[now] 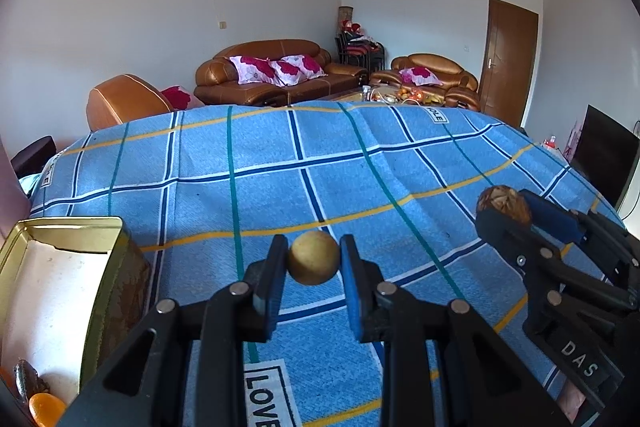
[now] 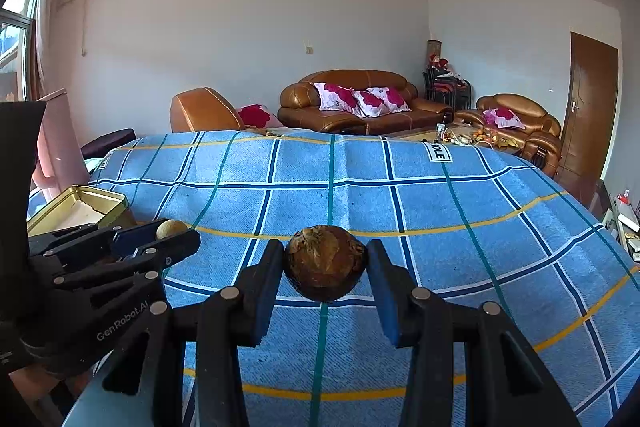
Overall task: Organize fruits
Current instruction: 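Carry the tan fruit and mangosteen over to the gold tray with both tools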
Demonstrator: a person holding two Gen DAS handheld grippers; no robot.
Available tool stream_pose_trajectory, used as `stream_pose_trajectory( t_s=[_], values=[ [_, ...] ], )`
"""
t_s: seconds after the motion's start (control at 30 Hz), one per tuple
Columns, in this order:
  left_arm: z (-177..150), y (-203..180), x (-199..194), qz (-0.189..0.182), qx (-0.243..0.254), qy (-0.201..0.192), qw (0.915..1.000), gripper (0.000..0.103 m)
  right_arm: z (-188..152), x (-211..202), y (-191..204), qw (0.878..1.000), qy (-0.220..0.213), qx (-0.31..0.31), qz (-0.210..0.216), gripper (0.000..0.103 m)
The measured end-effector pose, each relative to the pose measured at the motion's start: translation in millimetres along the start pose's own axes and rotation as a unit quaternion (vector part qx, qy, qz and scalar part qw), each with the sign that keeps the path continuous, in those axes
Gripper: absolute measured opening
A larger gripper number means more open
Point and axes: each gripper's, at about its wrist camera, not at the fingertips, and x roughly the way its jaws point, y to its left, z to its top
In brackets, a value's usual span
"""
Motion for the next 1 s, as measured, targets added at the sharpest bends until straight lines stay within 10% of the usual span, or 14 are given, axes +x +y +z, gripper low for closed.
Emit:
stream_pose_trajectory(
  t_s=[1.0],
  values=[
    [-11.1, -1.7, -30.0, 0.012, 0.012, -0.049, 0.9987, 0.028, -9.6, -28.0, 5.6, 0.999, -0.044, -0.008, 0.005, 0.045]
  ],
)
